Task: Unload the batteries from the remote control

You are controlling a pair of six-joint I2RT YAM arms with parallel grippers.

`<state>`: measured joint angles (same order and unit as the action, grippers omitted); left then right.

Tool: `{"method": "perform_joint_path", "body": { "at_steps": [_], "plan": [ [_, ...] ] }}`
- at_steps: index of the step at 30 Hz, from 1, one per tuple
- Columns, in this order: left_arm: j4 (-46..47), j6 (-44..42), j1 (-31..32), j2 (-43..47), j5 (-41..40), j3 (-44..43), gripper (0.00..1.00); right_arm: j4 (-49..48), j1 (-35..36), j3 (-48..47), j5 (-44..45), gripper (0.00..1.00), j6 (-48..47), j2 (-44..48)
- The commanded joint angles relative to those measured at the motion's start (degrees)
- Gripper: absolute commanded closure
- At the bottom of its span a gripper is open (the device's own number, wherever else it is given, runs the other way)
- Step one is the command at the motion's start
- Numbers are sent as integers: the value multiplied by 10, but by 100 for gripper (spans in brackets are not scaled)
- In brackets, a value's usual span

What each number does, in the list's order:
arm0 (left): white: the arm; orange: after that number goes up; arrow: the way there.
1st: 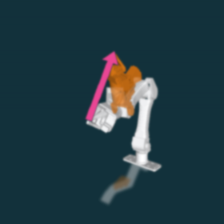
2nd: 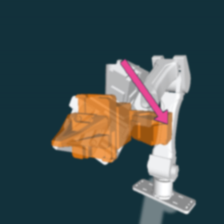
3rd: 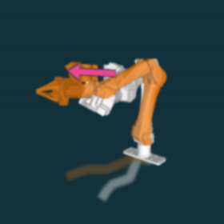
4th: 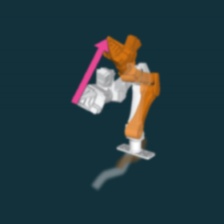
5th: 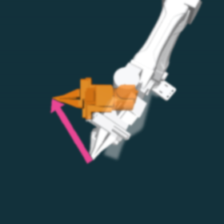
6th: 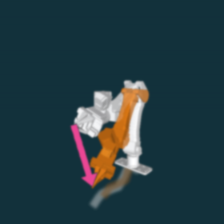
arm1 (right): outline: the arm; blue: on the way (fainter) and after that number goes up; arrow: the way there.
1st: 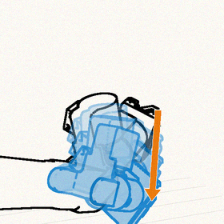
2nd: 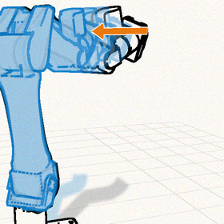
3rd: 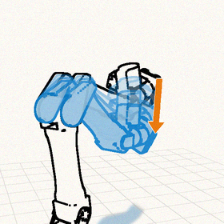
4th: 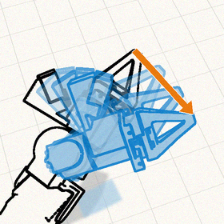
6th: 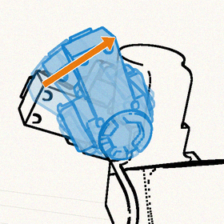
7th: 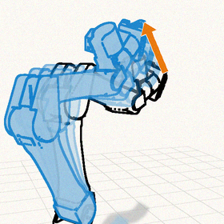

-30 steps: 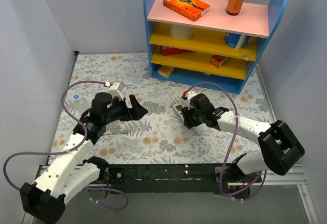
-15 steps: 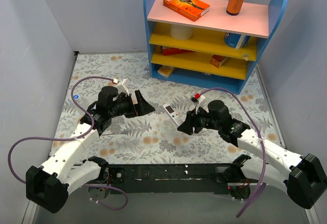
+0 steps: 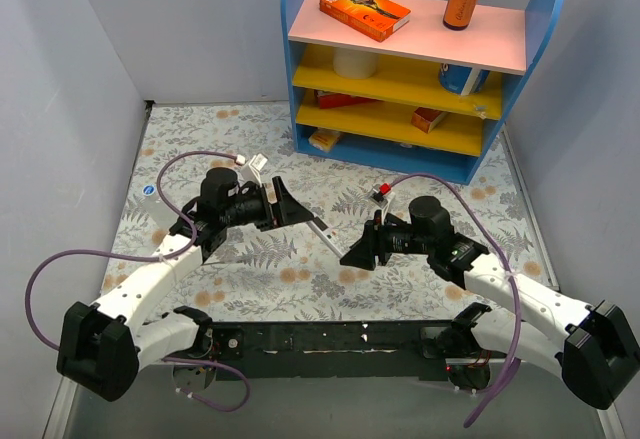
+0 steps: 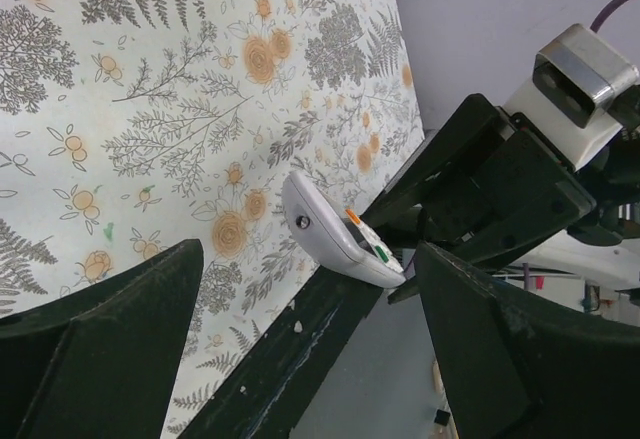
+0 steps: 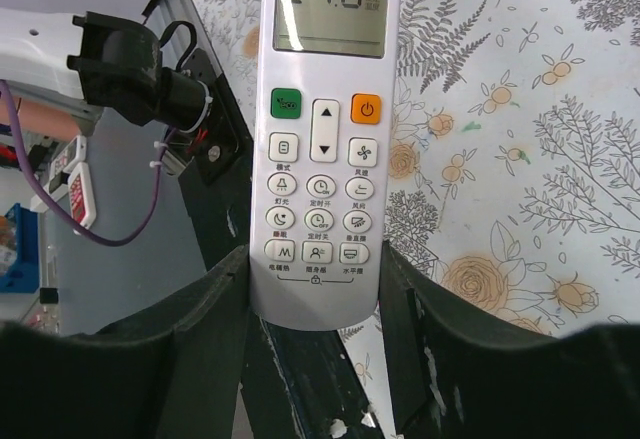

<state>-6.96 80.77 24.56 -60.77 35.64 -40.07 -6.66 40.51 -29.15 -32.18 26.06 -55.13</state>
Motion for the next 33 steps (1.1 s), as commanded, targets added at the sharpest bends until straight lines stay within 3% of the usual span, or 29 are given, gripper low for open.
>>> {"method": "perform_joint_path", "body": {
  "at_steps": [1, 7, 9, 14, 19, 22, 24, 28, 33],
  "plan": [
    [17, -60, 1, 5, 8, -3, 14, -40, -1, -11, -37, 69, 28, -5],
    [59, -213, 2, 80, -14, 31, 14, -16, 0, -21, -39, 69, 62, 3],
    [67, -210, 1, 99, -13, 31, 14, -19, 0, -22, -50, 69, 68, 7],
    [173, -160, 2, 86, 134, 46, 15, -69, -1, -22, -74, 69, 106, 24],
    [177, -253, 1, 80, 195, 42, 17, -54, -1, -37, -97, 70, 106, 14],
    [185, -273, 1, 99, 165, 35, 12, -43, -1, -42, -89, 71, 105, 22],
    [207, -240, 2, 103, 116, 36, 11, -87, -1, -33, -91, 71, 132, 39],
    [256, -140, 2, 108, 102, 46, 11, -107, -1, -40, -72, 71, 134, 71],
    [469, 49, 1, 104, 133, 104, 9, -162, 0, -42, -69, 71, 152, 102]
  ]
}}
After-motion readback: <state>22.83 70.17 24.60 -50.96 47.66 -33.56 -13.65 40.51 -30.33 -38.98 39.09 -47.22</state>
